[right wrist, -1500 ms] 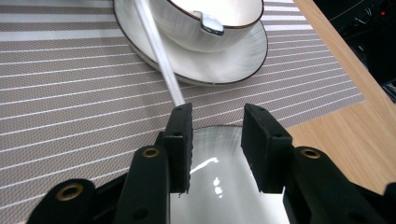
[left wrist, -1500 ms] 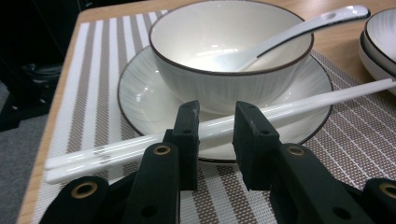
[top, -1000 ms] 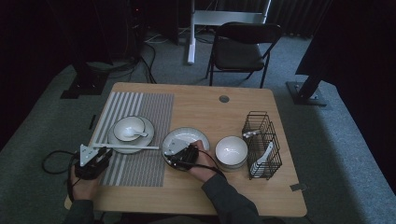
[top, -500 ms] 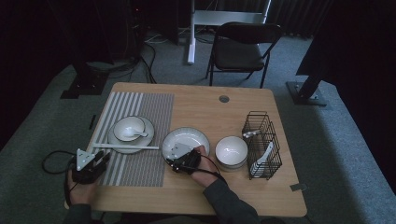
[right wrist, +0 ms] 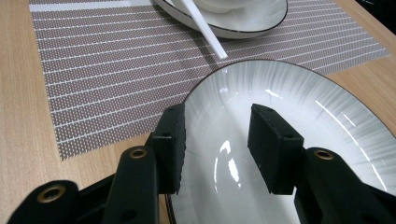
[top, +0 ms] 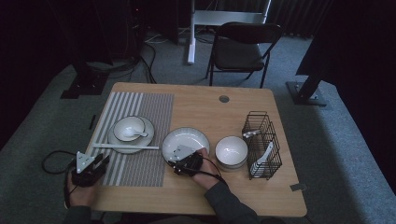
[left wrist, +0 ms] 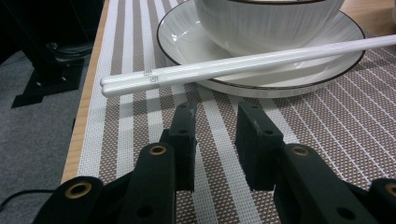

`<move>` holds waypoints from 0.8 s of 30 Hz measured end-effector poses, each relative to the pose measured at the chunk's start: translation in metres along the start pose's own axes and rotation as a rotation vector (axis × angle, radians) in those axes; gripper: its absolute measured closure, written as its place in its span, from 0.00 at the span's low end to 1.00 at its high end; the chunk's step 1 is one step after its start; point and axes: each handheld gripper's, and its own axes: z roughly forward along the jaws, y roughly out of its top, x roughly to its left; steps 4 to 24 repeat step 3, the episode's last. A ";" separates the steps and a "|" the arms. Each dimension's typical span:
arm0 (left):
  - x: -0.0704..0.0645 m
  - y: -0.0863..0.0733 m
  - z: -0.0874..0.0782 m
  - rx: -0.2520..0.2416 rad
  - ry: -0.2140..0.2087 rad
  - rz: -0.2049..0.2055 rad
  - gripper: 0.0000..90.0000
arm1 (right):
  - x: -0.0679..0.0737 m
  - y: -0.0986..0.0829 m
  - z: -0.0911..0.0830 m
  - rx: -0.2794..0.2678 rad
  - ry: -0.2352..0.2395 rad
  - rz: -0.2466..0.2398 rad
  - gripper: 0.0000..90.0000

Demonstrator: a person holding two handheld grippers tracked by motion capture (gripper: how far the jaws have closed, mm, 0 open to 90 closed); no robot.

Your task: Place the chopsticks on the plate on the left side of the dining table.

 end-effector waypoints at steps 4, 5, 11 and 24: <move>0.000 0.000 0.001 0.002 0.000 0.001 0.77 | 0.000 -0.001 0.000 0.001 0.001 -0.001 0.62; 0.000 0.000 0.001 0.002 0.000 0.001 0.77 | 0.000 -0.001 0.000 0.001 0.001 -0.001 0.62; 0.000 0.000 0.001 0.002 0.000 0.001 0.77 | 0.000 -0.001 0.000 0.001 0.001 -0.001 0.62; 0.000 0.000 0.001 0.002 0.000 0.001 0.77 | 0.000 -0.001 0.000 0.001 0.001 -0.001 0.62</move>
